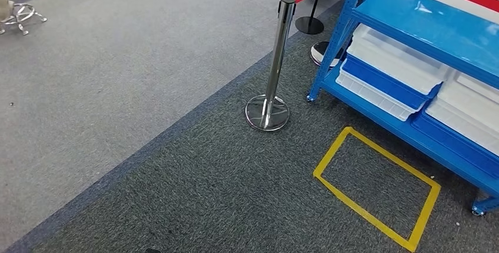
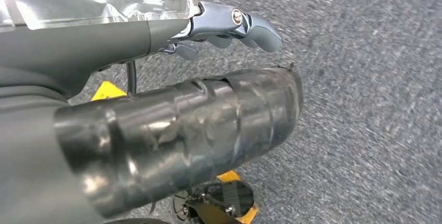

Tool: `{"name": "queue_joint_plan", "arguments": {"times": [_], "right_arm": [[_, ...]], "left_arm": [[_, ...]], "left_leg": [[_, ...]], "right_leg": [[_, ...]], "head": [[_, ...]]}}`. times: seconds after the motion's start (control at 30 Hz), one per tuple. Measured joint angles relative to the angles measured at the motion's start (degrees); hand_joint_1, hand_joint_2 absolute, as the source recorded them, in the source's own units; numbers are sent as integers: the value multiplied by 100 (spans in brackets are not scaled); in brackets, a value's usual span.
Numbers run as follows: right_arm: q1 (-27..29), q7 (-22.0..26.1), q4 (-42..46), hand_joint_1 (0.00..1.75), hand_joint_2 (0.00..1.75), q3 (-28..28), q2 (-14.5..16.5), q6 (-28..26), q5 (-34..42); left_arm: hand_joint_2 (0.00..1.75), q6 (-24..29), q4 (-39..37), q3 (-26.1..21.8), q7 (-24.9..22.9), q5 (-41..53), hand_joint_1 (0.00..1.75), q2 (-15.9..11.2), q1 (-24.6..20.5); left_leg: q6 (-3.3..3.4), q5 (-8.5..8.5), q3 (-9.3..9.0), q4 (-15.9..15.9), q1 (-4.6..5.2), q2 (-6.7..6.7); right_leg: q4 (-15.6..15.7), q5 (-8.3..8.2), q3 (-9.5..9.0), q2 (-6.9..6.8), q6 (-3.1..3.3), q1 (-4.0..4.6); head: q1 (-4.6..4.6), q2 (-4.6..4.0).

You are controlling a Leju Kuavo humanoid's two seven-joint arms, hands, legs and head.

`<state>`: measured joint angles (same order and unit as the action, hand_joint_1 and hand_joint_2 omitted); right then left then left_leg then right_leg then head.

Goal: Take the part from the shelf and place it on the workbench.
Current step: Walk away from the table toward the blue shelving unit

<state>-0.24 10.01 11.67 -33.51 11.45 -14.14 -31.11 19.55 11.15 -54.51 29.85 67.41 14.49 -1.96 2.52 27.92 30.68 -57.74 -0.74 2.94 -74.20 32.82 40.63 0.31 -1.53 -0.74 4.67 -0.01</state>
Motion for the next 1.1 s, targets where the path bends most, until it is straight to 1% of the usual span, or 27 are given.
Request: {"name": "queue_joint_plan", "arguments": {"times": [0.03, 0.1, 0.13, 0.17, 0.23, 0.27, 0.3, 0.33, 0.37, 0.4, 0.43, 0.47, 0.5, 0.53, 0.57, 0.63, 0.67, 0.7, 0.73, 0.77, 0.83, 0.9, 0.93, 0.97, 1.0, 1.03, 1.1], "right_arm": [[7, 0, 0, 0, 0, 0, 0, 5, -4], [8, 0, 0, 0, 0, 0, -4, 19, -12], [-1, 0, 1, 0, 0, 0, -7, 26, -16], [-9, 0, 1, 0, 0, 0, -9, 33, -19], [-10, 0, 1, 0, 0, 0, -11, 49, -23], [-4, 0, 0, 0, 0, 0, -10, 55, -24], [-1, -1, 0, 0, 0, 0, -10, 58, -24], [-3, -1, 0, 0, 0, 0, -10, 58, -24], [-6, -2, 0, 0, 0, 0, -10, 59, -24], [-9, -2, 0, 0, 0, 0, -10, 59, -24], [-10, -2, 0, 0, 0, 0, -10, 59, -24], [-9, -2, 0, 0, 0, 0, -10, 59, -24], [-7, -2, 0, 0, 0, 0, -10, 59, -24], [-6, -2, 0, 0, 0, 0, -9, 59, -25], [-6, -2, 0, 0, 0, 0, -9, 60, -28], [-14, -2, 0, 0, 0, 0, -9, 63, -37], [-16, -2, 0, 0, 0, 0, -10, 66, -43], [-12, -2, 0, 0, 0, 0, -10, 67, -49], [-2, -2, 0, 0, 0, 0, -10, 68, -54], [12, -2, 0, 0, 0, 0, -13, 68, -57], [24, -2, 0, 0, 0, 0, -17, 69, -69], [7, -2, 0, 0, 0, 0, -20, 74, -88], [-2, -1, 0, 0, 0, 0, -20, 76, -97], [-7, -1, 0, 0, 0, 0, -20, 77, -104], [-8, 0, 0, 0, 0, 0, -20, 77, -108], [-3, 1, 0, 0, 0, 0, -20, 78, -112], [1, 2, 0, 0, 0, 0, -21, 79, -121]], "left_arm": [[0, -1, 0, 0, 1, 0, 0, 0, -5], [0, -3, 0, 0, 4, 0, 0, 3, -12], [0, -5, 0, 0, 8, 0, 0, 4, -13], [0, -7, 0, 0, 12, 0, 0, 7, -15], [0, -11, 0, -1, 20, 0, 0, 10, -22], [0, -13, 0, -1, 25, 0, 0, 10, -29], [0, -14, 0, -2, 31, 0, 0, 11, -33], [0, -15, 0, -2, 36, 0, 0, 10, -35], [0, -15, 0, -2, 39, 0, 0, 9, -33], [0, -16, 0, -3, 41, 0, 0, 8, -26], [0, -16, 0, -5, 40, 0, 0, 6, -15], [0, -16, 0, -7, 39, 0, 0, 4, -4], [0, -16, 0, -8, 38, 0, 0, 3, 4], [0, -16, 0, -9, 37, 0, 0, 2, 6], [0, -16, 0, -9, 36, 0, 0, 2, 6], [0, -17, 0, -14, 33, 1, 0, -1, 4], [0, -18, 0, -17, 33, 1, 0, -2, 1], [0, -19, 0, -19, 32, 1, 0, -2, -6], [0, -19, 0, -20, 32, 2, 0, -2, -16], [0, -19, 0, -21, 33, 1, 0, 1, -23], [0, -19, 0, -25, 34, 3, 0, 2, -25], [0, -19, 0, -30, 36, 4, 0, 0, -13], [0, -19, 0, -32, 36, 4, 0, -1, -7], [0, -19, 0, -34, 36, 4, 0, -2, -2], [0, -19, 0, -35, 36, 4, 0, -2, -2], [0, -19, 0, -37, 37, 4, 0, -2, -5], [0, -19, 0, -38, 40, 5, 0, -1, -11]], "left_leg": [[-7, 13, -16, 0, 3, 62], [-39, 48, -62, -1, 20, 173], [-64, 66, -79, -2, 31, 223], [-91, 82, -94, -1, 40, 274], [-149, 103, -133, 17, 54, 384], [-180, 130, -150, -1, 52, 358], [-209, 201, -133, -86, 45, 250], [-236, 332, -59, -282, 33, 98], [-255, 515, 86, -610, 14, -73], [-272, 707, 279, -1013, 4, -180], [-288, 842, 467, -1385, -2, -219], [-299, 871, 598, -1615, -3, -233], [-305, 773, 634, -1623, -4, -240], [-304, 574, 568, -1405, -6, -259], [-297, 321, 427, -1020, -14, -327], [-272, 20, 178, -346, -30, -553], [-255, -23, 119, -176, -33, -631], [-229, -4, 109, -137, -25, -649], [-194, -15, 104, -118, -22, -601], [-153, -33, 91, -94, -23, -540], [-75, -71, 66, -35, -37, -419], [-34, -75, 58, -16, -34, -282], [-23, -67, 59, -19, -28, -203], [-22, -56, 57, -23, -26, -125], [-24, -43, 51, -27, -24, -50], [-32, -28, 38, -30, -24, 16], [-64, 9, -8, -32, -19, 133]], "right_leg": [[295, -185, -161, -40, 15, 1], [1118, -512, -595, -298, 92, 55], [1397, -586, -734, -406, 139, 92], [1532, -594, -791, -477, 178, 125], [1568, -590, -784, -377, 240, 139], [1596, -606, -801, -313, 267, 122], [1628, -627, -823, -248, 301, 99], [1658, -651, -843, -187, 330, 73], [1668, -665, -851, -125, 350, 58], [1668, -670, -848, -55, 365, 51], [1664, -670, -847, 23, 372, 50], [1659, -668, -850, 107, 376, 50], [1649, -664, -856, 194, 373, 49], [1633, -656, -863, 279, 364, 46], [1608, -641, -863, 362, 348, 41], [1532, -604, -828, 502, 294, 47], [1501, -592, -798, 557, 261, 49], [1488, -592, -771, 609, 225, 47], [1489, -598, -750, 663, 184, 38], [1480, -595, -741, 650, 152, 29], [1265, -452, -646, 411, 94, 31], [640, -111, -346, 109, 49, 26], [276, 45, -161, 51, 30, 14], [33, 108, -37, 28, 16, 2], [-27, 69, -3, 11, 10, -6], [143, -77, -90, -16, 13, -10], [916, -444, -490, -215, 64, 16]], "head": [[-1, -1], [0, -1], [-1, -1], [-1, 0], [-2, 1], [-2, 1], [-3, 1], [-4, 1], [-5, 1], [-7, 1], [-7, 0], [-7, 0], [-7, 0], [-7, 0], [-7, 0], [-5, 0], [-5, 0], [-4, 0], [-5, 0], [-5, 0], [4, -1], [14, -1], [14, 0], [14, 0], [14, -1], [14, 0], [13, -1]]}}
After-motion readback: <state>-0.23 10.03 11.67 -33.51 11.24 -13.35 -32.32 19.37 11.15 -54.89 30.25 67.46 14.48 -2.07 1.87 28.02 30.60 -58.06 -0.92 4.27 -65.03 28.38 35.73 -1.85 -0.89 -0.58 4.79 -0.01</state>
